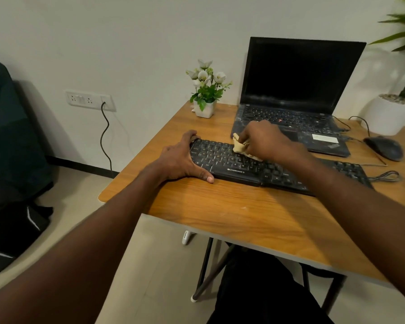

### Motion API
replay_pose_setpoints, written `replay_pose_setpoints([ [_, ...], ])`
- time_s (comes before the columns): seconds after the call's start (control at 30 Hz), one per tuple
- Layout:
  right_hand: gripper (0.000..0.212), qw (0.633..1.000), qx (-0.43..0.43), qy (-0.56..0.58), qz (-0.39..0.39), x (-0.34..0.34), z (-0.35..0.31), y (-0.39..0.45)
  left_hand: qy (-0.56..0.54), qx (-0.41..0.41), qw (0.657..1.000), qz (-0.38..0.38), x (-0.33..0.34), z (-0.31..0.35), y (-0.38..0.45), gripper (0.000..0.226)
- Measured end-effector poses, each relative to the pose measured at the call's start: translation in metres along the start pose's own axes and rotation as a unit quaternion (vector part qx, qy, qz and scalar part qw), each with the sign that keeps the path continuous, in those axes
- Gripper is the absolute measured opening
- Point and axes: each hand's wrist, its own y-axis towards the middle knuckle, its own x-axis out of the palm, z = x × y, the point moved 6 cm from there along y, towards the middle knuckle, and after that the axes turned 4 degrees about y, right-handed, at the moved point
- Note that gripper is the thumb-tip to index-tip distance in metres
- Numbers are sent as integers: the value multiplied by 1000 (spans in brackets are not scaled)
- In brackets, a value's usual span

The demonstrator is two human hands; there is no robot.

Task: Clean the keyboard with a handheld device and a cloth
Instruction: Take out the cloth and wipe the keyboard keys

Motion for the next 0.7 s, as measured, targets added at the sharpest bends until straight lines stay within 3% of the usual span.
replay_pose_setpoints([
  [0.1, 27, 1000, -4, -8, 7, -7, -10, 4, 0, 0, 1000, -1, 1, -1, 0, 156],
  [0.23, 36, 996, -61, 62, 21, -2, -32, -4, 1, -12, 1000, -2, 1, -5, 1, 161],
  [0.33, 34, 997, -39, 33, 49, -2, -13, -9, 3, -2, 1000, -3, 1, -4, 3, 159],
  [0.5, 26, 1000, -5, 2, 19, -16, 3, -7, 4, 5, 1000, -1, 1, -4, 3, 158],
  [0.6, 30, 996, -31, 61, 60, -15, -10, -10, 3, -3, 1000, 3, 1, -1, 2, 153],
  [0.7, 35, 994, -55, 48, 81, -4, -17, -14, -1, -5, 1000, 9, 0, -4, 3, 152],
])
